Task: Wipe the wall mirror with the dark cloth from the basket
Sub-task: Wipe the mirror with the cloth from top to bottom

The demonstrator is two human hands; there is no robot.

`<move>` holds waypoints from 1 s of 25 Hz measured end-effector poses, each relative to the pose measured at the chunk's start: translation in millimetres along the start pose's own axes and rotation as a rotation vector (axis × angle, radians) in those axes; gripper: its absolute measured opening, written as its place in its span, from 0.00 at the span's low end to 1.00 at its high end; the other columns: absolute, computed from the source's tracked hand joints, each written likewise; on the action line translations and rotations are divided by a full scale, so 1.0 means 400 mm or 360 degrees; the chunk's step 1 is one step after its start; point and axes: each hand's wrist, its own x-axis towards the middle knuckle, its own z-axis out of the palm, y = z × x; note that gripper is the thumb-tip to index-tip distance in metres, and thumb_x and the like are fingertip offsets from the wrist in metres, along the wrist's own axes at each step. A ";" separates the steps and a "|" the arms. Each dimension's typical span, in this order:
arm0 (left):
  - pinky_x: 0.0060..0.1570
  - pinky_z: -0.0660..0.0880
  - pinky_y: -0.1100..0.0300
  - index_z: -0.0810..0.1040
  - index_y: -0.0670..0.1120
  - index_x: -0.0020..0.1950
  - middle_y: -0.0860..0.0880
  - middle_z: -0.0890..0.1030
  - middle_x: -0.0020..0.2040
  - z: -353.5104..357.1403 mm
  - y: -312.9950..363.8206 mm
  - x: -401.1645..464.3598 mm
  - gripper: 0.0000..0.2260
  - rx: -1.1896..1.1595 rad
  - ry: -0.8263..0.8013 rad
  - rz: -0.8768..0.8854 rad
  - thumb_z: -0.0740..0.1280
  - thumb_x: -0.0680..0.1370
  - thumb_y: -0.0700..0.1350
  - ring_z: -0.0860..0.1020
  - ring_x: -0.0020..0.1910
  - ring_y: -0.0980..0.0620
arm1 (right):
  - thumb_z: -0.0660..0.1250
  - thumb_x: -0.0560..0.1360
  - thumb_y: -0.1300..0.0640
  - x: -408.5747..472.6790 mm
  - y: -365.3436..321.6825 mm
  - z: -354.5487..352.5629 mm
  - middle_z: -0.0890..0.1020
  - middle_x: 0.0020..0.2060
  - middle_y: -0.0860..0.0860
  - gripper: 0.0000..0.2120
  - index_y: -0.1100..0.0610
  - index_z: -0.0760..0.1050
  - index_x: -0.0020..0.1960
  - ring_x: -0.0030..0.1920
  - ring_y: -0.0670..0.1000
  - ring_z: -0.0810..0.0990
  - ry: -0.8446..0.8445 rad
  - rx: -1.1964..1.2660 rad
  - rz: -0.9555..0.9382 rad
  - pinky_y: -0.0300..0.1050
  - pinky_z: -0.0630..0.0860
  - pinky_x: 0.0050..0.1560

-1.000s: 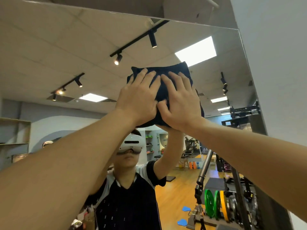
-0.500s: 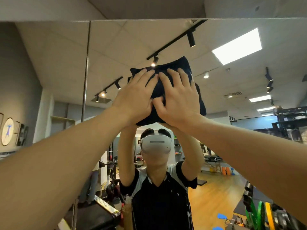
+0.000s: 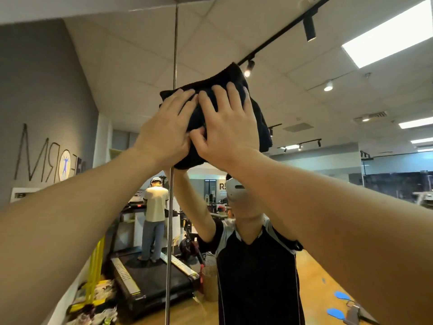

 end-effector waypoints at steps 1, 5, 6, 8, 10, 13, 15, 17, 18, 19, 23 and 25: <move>0.77 0.62 0.48 0.62 0.43 0.80 0.44 0.63 0.80 0.002 0.000 -0.026 0.31 0.0008 0.0009 -0.0023 0.55 0.80 0.56 0.59 0.80 0.44 | 0.54 0.75 0.42 -0.015 -0.015 0.004 0.72 0.73 0.59 0.34 0.56 0.68 0.76 0.77 0.65 0.65 -0.0008 0.0010 -0.0018 0.65 0.57 0.79; 0.73 0.69 0.46 0.63 0.42 0.80 0.43 0.65 0.78 0.024 0.043 -0.153 0.31 0.0008 0.0073 -0.0162 0.58 0.80 0.55 0.61 0.79 0.42 | 0.57 0.75 0.42 -0.100 -0.035 0.008 0.72 0.74 0.61 0.33 0.57 0.68 0.76 0.77 0.66 0.64 -0.0064 0.0055 -0.0204 0.65 0.56 0.79; 0.72 0.70 0.44 0.63 0.41 0.79 0.42 0.65 0.78 0.033 0.067 -0.189 0.30 0.0004 0.0088 -0.0202 0.59 0.80 0.53 0.61 0.79 0.42 | 0.58 0.75 0.43 -0.130 -0.029 0.004 0.72 0.74 0.61 0.33 0.57 0.68 0.77 0.78 0.66 0.64 -0.0095 0.0062 -0.0269 0.65 0.55 0.80; 0.73 0.69 0.41 0.62 0.41 0.79 0.41 0.65 0.78 0.057 0.129 -0.260 0.29 -0.0021 0.0076 -0.0250 0.61 0.80 0.50 0.60 0.80 0.41 | 0.60 0.75 0.43 -0.202 0.000 -0.007 0.71 0.75 0.61 0.34 0.57 0.68 0.77 0.78 0.66 0.63 -0.0146 0.0079 -0.0379 0.66 0.55 0.80; 0.75 0.66 0.40 0.61 0.40 0.80 0.41 0.63 0.79 0.084 0.204 -0.325 0.30 -0.0044 0.0015 -0.0228 0.59 0.79 0.49 0.57 0.81 0.41 | 0.62 0.75 0.43 -0.295 0.039 -0.020 0.71 0.76 0.61 0.34 0.58 0.69 0.78 0.79 0.66 0.62 -0.0170 0.0089 -0.0446 0.66 0.55 0.80; 0.75 0.65 0.37 0.59 0.40 0.80 0.40 0.59 0.81 0.121 0.333 -0.403 0.32 -0.0101 -0.0138 -0.0155 0.58 0.78 0.50 0.53 0.82 0.41 | 0.64 0.73 0.44 -0.450 0.116 -0.048 0.69 0.78 0.61 0.36 0.58 0.68 0.79 0.81 0.65 0.60 -0.0219 0.0094 -0.0461 0.67 0.56 0.80; 0.72 0.66 0.35 0.58 0.38 0.80 0.38 0.57 0.81 0.144 0.429 -0.426 0.33 -0.0137 -0.0240 -0.0091 0.57 0.78 0.51 0.51 0.82 0.39 | 0.62 0.74 0.44 -0.528 0.187 -0.076 0.68 0.78 0.60 0.36 0.57 0.68 0.79 0.81 0.65 0.60 -0.0240 0.0043 -0.0508 0.67 0.58 0.79; 0.71 0.68 0.35 0.57 0.37 0.80 0.36 0.56 0.81 0.163 0.513 -0.412 0.33 -0.0145 -0.0281 -0.0056 0.57 0.79 0.52 0.51 0.82 0.37 | 0.61 0.75 0.44 -0.559 0.267 -0.100 0.69 0.78 0.60 0.35 0.57 0.67 0.79 0.81 0.65 0.61 -0.0249 -0.0025 -0.0565 0.67 0.61 0.78; 0.70 0.68 0.35 0.57 0.37 0.80 0.36 0.57 0.81 0.170 0.546 -0.387 0.33 -0.0151 -0.0273 -0.0049 0.57 0.79 0.52 0.52 0.82 0.36 | 0.61 0.75 0.44 -0.556 0.308 -0.109 0.69 0.77 0.60 0.35 0.57 0.67 0.79 0.80 0.65 0.62 -0.0247 -0.0050 -0.0567 0.67 0.63 0.77; 0.70 0.69 0.35 0.57 0.37 0.80 0.36 0.58 0.81 0.178 0.571 -0.349 0.32 -0.0158 -0.0254 -0.0045 0.56 0.79 0.53 0.53 0.81 0.36 | 0.62 0.75 0.44 -0.541 0.348 -0.117 0.70 0.77 0.59 0.35 0.57 0.68 0.79 0.80 0.64 0.62 -0.0243 -0.0066 -0.0545 0.66 0.66 0.76; 0.73 0.66 0.34 0.59 0.37 0.79 0.36 0.61 0.79 0.164 0.575 -0.113 0.31 -0.0135 -0.0173 -0.0024 0.48 0.81 0.54 0.57 0.80 0.35 | 0.61 0.75 0.46 -0.378 0.459 -0.134 0.71 0.76 0.58 0.34 0.56 0.68 0.79 0.79 0.63 0.64 -0.0209 -0.0095 -0.0348 0.65 0.70 0.71; 0.75 0.62 0.36 0.58 0.38 0.80 0.37 0.60 0.80 0.132 0.524 0.003 0.33 -0.0110 -0.0153 -0.0013 0.47 0.80 0.56 0.55 0.81 0.37 | 0.59 0.75 0.45 -0.262 0.464 -0.129 0.71 0.75 0.57 0.33 0.56 0.68 0.78 0.78 0.63 0.65 -0.0158 -0.0096 -0.0245 0.65 0.70 0.71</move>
